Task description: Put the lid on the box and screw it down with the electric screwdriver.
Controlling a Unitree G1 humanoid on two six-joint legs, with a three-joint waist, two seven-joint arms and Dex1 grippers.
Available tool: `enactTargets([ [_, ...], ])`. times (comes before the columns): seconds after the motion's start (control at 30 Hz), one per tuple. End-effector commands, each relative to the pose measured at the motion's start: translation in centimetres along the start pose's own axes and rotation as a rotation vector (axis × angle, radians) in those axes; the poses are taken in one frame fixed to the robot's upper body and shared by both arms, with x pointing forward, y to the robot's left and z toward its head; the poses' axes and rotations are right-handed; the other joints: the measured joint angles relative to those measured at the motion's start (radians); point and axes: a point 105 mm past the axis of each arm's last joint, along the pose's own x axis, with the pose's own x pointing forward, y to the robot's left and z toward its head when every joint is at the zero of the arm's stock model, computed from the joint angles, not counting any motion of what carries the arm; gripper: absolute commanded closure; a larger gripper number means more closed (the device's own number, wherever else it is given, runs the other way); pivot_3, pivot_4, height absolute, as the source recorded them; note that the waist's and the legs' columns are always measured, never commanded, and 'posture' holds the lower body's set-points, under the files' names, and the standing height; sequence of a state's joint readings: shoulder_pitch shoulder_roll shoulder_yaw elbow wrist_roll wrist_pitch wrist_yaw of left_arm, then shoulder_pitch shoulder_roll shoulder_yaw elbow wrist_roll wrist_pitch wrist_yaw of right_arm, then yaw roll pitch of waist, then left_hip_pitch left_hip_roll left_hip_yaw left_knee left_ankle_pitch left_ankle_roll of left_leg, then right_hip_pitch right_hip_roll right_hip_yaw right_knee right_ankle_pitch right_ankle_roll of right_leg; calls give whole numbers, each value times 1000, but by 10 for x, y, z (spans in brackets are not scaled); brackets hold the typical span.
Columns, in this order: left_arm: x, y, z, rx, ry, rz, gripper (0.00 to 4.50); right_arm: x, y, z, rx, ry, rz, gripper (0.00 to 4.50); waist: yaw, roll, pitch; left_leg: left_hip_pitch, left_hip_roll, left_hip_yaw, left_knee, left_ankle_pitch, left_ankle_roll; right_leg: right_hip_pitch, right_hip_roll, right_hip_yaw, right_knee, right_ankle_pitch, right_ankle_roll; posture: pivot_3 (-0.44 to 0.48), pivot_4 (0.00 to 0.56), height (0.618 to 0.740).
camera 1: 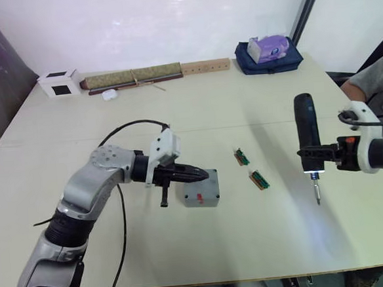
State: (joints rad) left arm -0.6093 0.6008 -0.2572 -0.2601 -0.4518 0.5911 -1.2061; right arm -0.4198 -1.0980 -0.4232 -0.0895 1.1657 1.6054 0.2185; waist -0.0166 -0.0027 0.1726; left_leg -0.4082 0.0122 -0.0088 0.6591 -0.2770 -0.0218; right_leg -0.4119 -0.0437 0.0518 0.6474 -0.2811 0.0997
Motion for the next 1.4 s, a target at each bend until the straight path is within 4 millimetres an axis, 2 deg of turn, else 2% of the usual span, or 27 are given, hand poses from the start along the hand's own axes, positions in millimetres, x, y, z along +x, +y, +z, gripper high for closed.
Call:
enactTargets([
  [0.03, 7, -1, 7, 94, 43, -14, 4500, 2, -13, -10, 16, 108, -43, 2723, 2, -1, 0, 0, 0, 0, 0, 0, 0, 0, 0, 0, 0, 0, 0, 0, 150, 740],
  [0.2, 14, -8, 0, 80, 49, -30, 4500, 10, -31, -23, 55, 176, -78, 2723, -2, -1, 1, -1, 0, 2, 1, 0, 1, -1, -1, 2, 0, 0, 0, 0, 150, 740],
  [0.33, 18, -11, 1, 68, 33, -14, 4500, 16, -27, -28, 18, 213, -56, 2723, 0, -1, 1, -1, 0, 2, 2, 0, 1, -1, -1, 1, 1, 0, 0, 0, 150, 740],
  [0.53, 13, -8, -4, 57, 36, 13, 4500, 23, -39, -32, -15, 232, -100, 2723, 2, -1, 1, -1, 0, 2, 3, 0, 1, -1, -1, 1, 1, 0, 1, 0, 150, 740],
  [0.57, 12, -7, -4, 55, 37, 18, 4500, 24, -40, -32, -23, 235, -109, 1709, 2, -1, 1, -1, 0, 2, 3, 0, 1, -1, -1, 1, 1, 0, 1, 0, 150, 740],
  [0.6, 11, -4, -5, 52, 40, 32, 4500, 24, -43, -32, -30, 234, -122, 1614, 2, -1, 1, -1, 0, 2, 3, 0, 1, -1, -1, 1, 1, 0, 1, 0, 150, 740],
  [0.73, 1, 6, -10, 32, 48, 79, 4500, 26, -42, -22, -80, 191, -129, 141, 3, -1, 1, -1, 0, 2, 4, 0, 1, 0, -1, 1, 1, 0, 1, 0, 150, 740],
  [0.87, -15, 18, -14, 39, 94, 149, 4500, 15, -36, -1, -141, 118, -126, 24, 1, -1, 1, -1, 0, 2, 4, 0, 1, -1, -1, 1, 1, 0, 1, 0, 150, 740],
  [0.97, -37, 31, -11, 33, 105, 236, 4500, -3, -16, 33, -274, -2, -87, 24, 0, 1, 3, -1, 0, 2, 4, 0, 1, -1, -1, 1, 2, 0, 1, 0, 150, 740],
  [1.03, -47, 38, -11, 22, 108, 279, 4500, -9, -4, 47, -329, -56, -56, 24, -2, 1, 3, -1, 0, 2, 4, 0, 1, -2, -1, 1, 3, 1, 1, 0, 150, 740],
  [1.1, -61, 48, -19, 7, 144, 345, 4500, -10, 24, 58, -440, -114, 30, 24, 0, 1, 3, -1, 0, 2, 4, 0, 1, -1, -1, 1, 2, 0, 1, 0, 150, 740],
  [1.2, -73, 53, -39, -11, 235, 402, 4500, 0, 72, 38, -602, -99, 221, 24, 0, -1, 4, -1, 0, 1, 4, 0, 1, -1, -1, 0, 2, 0, 1, 0, 150, 740],
  [1.23, -73, 51, -44, -18, 249, 391, 4500, 5, 83, 28, -647, -82, 270, 24, 1, -1, 4, -1, 1, 1, 3, 0, 1, -1, 0, 0, 2, 0, 1, 0, 150, 740],
  [1.3, -72, 48, -49, -23, 258, 376, 4500, 9, 94, 16, -693, -70, 312, 24, 5, -2, 4, -1, 1, 0, 4, -1, 1, -1, -1, 0, 2, 0, 1, 0, 150, 740],
  [1.4, -60, 33, -59, -93, 225, 310, 4500, 31, 120, -33, -768, 10, 463, 24, 11, -3, 4, -2, 0, 0, 6, 0, 1, 0, -4, 0, 2, 1, 2, 0, 150, 740],
])
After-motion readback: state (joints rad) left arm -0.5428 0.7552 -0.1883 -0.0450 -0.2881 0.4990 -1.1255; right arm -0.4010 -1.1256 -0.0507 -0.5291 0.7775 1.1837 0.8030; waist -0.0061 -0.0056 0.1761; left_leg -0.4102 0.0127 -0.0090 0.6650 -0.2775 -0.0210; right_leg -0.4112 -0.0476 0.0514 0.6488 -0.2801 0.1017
